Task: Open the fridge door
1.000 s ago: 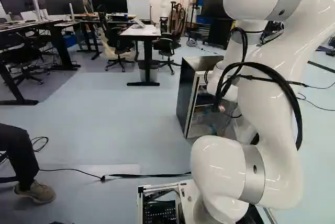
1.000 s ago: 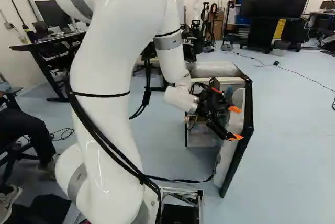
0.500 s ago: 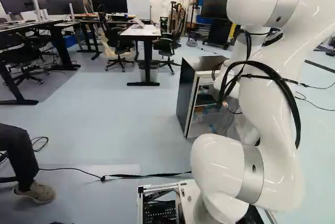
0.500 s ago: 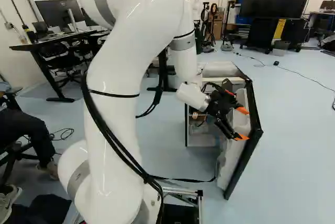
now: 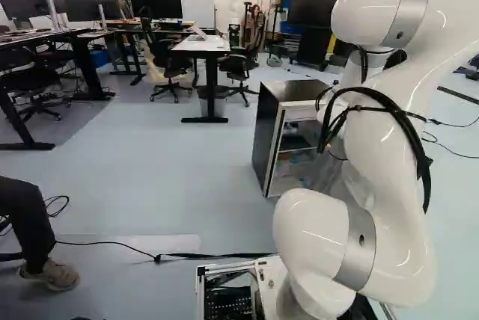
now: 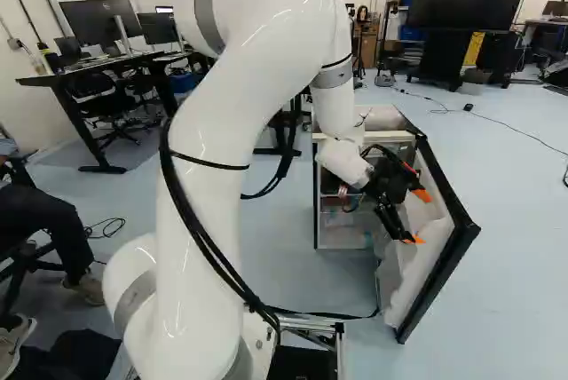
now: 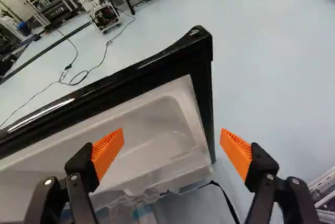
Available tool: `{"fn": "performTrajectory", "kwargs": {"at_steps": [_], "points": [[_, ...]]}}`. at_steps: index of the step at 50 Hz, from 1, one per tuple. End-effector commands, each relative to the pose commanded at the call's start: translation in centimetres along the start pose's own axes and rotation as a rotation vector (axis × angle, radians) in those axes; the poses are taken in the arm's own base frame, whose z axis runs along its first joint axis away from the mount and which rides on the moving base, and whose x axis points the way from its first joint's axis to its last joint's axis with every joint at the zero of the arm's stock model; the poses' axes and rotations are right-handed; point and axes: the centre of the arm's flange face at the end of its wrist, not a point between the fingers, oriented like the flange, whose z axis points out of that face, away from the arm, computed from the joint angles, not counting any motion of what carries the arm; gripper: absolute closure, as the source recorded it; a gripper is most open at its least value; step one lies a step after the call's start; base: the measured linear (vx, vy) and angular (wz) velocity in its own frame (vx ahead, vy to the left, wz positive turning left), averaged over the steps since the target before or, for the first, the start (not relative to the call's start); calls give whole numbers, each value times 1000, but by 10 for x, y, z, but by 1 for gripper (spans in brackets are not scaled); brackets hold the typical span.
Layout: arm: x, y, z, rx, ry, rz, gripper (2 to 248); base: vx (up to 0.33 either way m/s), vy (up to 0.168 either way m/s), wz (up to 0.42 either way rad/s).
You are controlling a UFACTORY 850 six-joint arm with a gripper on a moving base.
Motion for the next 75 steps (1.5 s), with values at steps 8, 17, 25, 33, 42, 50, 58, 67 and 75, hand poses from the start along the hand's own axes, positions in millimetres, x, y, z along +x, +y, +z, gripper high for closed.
{"fn": "performTrajectory", "kwargs": {"at_steps": [8,17,25,33,42,50,58,67,75], "points": [[0,-1,1,-2,-2,3,3,0,0,0],[0,8,-5,-2,-6,-11,3,0,0,0],[-1,21,-15,14,-13,-44,3,0,0,0],[-2,34,-27,38,-21,-86,3,0,0,0],[-3,49,-39,69,-30,-133,3,0,0,0],[-4,62,-51,102,-38,-178,3,0,0,0],[-5,75,-62,139,-41,-224,3,0,0,0],[-5,90,-76,185,-43,-276,3,0,0,0],[-6,103,-88,229,-42,-322,3,0,0,0]]}}
